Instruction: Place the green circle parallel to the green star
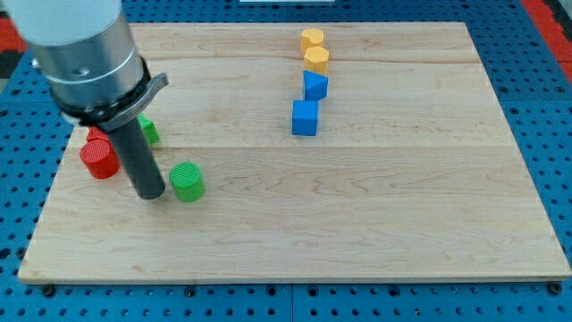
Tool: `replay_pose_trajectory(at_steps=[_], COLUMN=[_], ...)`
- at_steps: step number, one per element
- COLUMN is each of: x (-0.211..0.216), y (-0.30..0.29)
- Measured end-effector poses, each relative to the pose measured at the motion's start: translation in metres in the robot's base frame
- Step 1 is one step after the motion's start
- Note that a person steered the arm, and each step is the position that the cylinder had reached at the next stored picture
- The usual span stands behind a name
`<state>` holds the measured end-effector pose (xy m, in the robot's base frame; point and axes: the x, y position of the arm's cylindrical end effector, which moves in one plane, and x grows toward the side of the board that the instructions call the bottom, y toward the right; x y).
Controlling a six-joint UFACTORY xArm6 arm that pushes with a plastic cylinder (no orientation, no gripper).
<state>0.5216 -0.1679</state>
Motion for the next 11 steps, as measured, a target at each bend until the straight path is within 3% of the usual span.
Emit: replay_pose_trajectory(at_steps=[1, 2, 3, 4, 5, 6, 8, 9, 10, 11], x=[0.004, -0.033, -0.040, -0.028, -0.043, -0.065, -0.060, -0.071, -0.114, -0.122], y=[0.049, 0.116, 0.141, 0.102, 0.043, 0.067, 0.233, 0.185, 0.183, 0.222])
